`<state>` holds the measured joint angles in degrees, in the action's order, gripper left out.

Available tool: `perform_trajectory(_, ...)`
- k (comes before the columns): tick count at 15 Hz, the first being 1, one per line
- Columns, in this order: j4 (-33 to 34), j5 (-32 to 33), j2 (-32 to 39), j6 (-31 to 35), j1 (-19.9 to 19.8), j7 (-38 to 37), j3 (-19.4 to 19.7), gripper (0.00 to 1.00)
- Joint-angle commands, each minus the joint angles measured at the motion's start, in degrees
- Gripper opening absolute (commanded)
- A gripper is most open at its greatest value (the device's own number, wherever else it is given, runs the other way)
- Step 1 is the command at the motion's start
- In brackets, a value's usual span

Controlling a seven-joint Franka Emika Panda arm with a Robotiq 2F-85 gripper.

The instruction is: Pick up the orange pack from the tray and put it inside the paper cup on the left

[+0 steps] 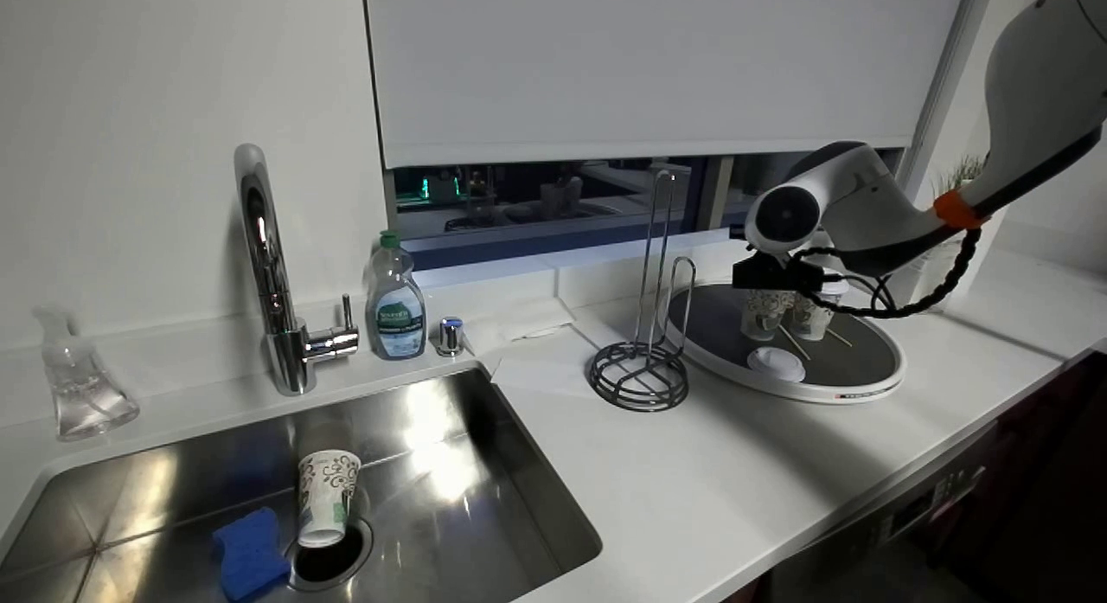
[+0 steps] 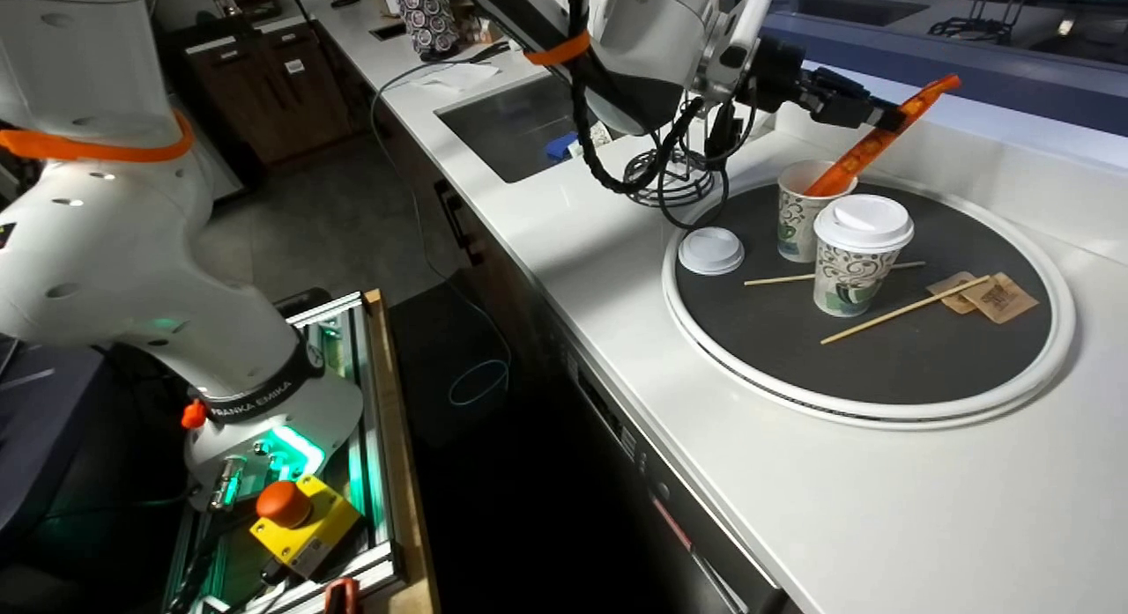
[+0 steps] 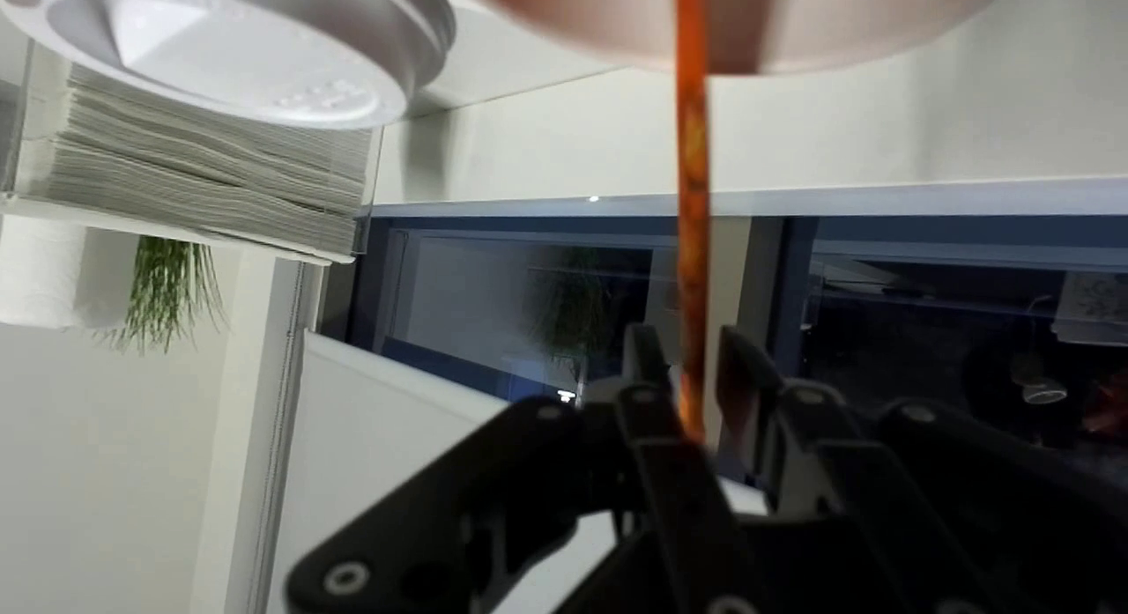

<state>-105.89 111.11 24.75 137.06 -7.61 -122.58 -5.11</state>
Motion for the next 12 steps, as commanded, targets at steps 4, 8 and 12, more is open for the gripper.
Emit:
perform_trajectory(4, -2.3, 2.1, -2.8, 1.2, 1.4, -3.9, 1.3, 0.78)
perform_trajectory(8, -8.2, -1.9, -11.6, 2.3, 0.2, -3.7, 2.1, 1.0)
perform_trajectory(12, -14.7, 0.5, -22.7, 15.6, -2.6, -3.5, 6.0, 1.0)
